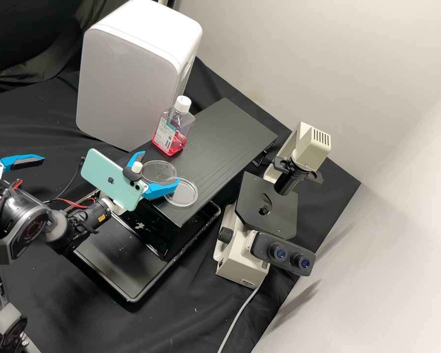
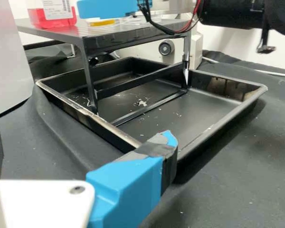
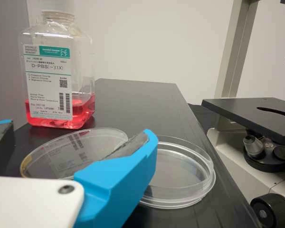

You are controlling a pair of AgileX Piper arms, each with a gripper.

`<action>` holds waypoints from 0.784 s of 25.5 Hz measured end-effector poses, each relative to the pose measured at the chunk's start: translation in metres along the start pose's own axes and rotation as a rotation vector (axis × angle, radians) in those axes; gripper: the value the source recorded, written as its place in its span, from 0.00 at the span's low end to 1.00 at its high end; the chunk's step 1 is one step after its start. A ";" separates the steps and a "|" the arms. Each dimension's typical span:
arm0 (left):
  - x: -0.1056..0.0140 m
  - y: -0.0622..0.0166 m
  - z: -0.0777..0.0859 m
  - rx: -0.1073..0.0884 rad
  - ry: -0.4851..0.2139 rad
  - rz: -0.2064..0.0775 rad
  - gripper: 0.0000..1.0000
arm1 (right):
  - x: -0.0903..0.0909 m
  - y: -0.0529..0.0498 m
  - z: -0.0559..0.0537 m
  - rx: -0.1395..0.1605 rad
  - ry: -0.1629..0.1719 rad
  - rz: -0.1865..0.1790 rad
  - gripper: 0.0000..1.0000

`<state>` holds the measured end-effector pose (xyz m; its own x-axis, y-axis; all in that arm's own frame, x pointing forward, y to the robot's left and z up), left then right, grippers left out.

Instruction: Remove the lid from the petri dish

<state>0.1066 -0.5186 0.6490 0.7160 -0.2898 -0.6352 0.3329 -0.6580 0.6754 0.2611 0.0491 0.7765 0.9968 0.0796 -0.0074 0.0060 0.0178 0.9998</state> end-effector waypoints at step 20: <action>-0.003 0.0072 0.002 -0.012 -0.024 0.033 1.00 | -0.028 0.012 -0.002 0.007 -0.061 0.083 1.00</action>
